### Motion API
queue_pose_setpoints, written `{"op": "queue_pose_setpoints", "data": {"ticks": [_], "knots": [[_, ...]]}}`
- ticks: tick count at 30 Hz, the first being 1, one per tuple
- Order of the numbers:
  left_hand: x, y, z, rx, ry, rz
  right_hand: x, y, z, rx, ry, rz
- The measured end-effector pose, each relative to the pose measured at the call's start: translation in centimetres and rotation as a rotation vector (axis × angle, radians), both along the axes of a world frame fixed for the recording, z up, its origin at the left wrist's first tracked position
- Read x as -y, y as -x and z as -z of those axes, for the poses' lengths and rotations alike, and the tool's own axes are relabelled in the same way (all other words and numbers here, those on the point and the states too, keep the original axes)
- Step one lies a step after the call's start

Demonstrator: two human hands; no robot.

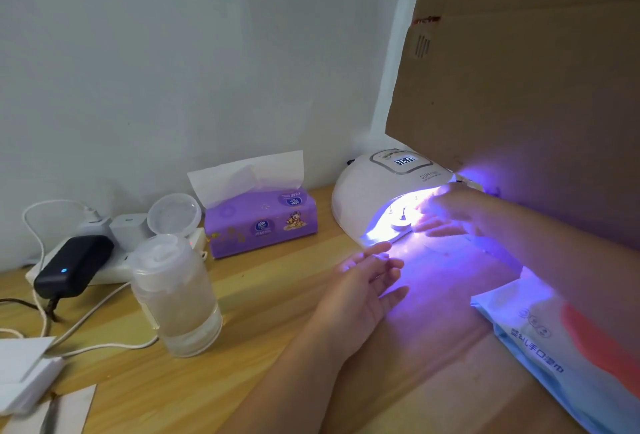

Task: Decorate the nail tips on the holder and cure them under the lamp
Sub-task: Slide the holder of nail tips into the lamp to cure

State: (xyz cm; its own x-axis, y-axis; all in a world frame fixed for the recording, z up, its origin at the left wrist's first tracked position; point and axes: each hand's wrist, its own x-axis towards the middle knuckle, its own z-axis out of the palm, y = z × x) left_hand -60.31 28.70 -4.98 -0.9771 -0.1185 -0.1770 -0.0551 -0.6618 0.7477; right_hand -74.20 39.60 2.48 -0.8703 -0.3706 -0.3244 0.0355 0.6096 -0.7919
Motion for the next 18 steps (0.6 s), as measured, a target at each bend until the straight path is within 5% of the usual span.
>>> {"op": "queue_pose_setpoints", "data": {"ticks": [3, 5, 10, 18], "knots": [[0.2, 0.1, -0.1, 0.014, -0.064, 0.005, -0.6, -0.5, -2.6, -0.049, -0.548, -0.241], [0.3, 0.2, -0.1, 0.022, -0.111, 0.0, -0.9, -0.5, -4.9, -0.132, -0.712, -0.314], [0.4, 0.1, -0.1, 0.052, -0.201, -0.008, 1.3, 0.6, -6.2, -0.554, -0.28, -0.254], [0.8, 0.1, -0.2, 0.083, -0.257, -0.001, 3.6, 2.5, -3.5, -0.62, -0.308, -0.262]]}}
